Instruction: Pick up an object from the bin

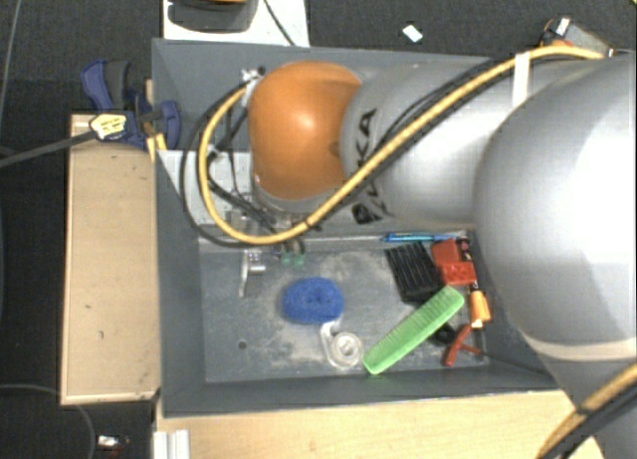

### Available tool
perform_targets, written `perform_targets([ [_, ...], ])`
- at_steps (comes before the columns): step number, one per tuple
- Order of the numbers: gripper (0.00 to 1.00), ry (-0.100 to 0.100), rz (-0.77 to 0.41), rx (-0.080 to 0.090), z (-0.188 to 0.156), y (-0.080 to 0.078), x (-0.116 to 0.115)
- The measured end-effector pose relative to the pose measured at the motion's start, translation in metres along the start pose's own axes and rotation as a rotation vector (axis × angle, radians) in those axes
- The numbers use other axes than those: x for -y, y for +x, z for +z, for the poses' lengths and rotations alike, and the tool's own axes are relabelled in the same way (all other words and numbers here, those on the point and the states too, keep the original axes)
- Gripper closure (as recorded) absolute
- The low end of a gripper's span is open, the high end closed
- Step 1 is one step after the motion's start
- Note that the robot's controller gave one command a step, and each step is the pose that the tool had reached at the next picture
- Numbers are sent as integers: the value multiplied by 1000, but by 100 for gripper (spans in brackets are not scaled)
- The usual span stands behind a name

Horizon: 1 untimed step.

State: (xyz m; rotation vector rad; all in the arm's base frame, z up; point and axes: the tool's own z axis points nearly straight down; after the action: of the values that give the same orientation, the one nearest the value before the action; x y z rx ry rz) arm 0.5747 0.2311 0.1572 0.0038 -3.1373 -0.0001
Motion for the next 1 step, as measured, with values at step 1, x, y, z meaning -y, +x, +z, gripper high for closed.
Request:
perform_targets([
  [1,0,-1,6,7,-4,-2,1],
])
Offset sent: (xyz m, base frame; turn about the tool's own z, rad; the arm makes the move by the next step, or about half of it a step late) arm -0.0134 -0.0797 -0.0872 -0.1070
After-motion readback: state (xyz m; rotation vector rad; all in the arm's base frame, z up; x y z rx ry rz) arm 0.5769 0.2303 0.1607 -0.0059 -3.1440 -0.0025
